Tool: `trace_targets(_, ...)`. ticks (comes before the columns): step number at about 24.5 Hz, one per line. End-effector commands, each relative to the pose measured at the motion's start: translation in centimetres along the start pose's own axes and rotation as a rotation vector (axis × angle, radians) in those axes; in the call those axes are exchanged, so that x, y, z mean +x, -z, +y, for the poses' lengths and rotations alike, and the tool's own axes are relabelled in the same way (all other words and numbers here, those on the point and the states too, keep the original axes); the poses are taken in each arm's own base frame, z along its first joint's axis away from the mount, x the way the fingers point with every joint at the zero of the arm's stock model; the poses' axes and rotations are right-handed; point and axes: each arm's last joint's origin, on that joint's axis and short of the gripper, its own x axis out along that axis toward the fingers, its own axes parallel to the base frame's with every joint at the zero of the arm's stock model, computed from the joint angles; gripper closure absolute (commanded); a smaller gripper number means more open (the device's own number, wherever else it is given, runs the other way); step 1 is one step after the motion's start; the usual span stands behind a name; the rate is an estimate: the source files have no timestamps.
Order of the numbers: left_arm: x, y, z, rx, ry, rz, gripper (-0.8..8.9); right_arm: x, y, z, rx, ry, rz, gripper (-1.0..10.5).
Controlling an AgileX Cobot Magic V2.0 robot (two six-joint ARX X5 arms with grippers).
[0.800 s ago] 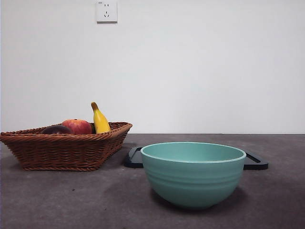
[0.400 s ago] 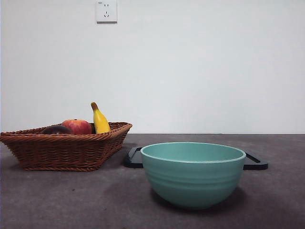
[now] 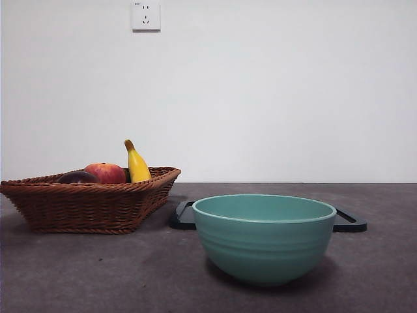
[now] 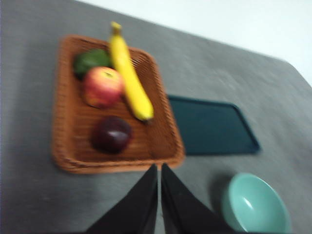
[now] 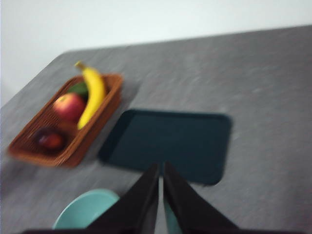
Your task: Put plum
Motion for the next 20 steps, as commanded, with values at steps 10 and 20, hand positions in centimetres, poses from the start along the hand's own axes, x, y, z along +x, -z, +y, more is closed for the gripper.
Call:
trace_targets(10,0.6,-4.0,-1.7,0.130,0.170,0.205,8.03,1.0,-3.5,1.8,-0.106,-0.134,0.263,9.4)
trace_targets(20,0.0,-4.2,-2.7,0.180,0.252,0.285,8.04,1.7,-3.5,3.6,-0.188,-0.299,0.407,9.4)
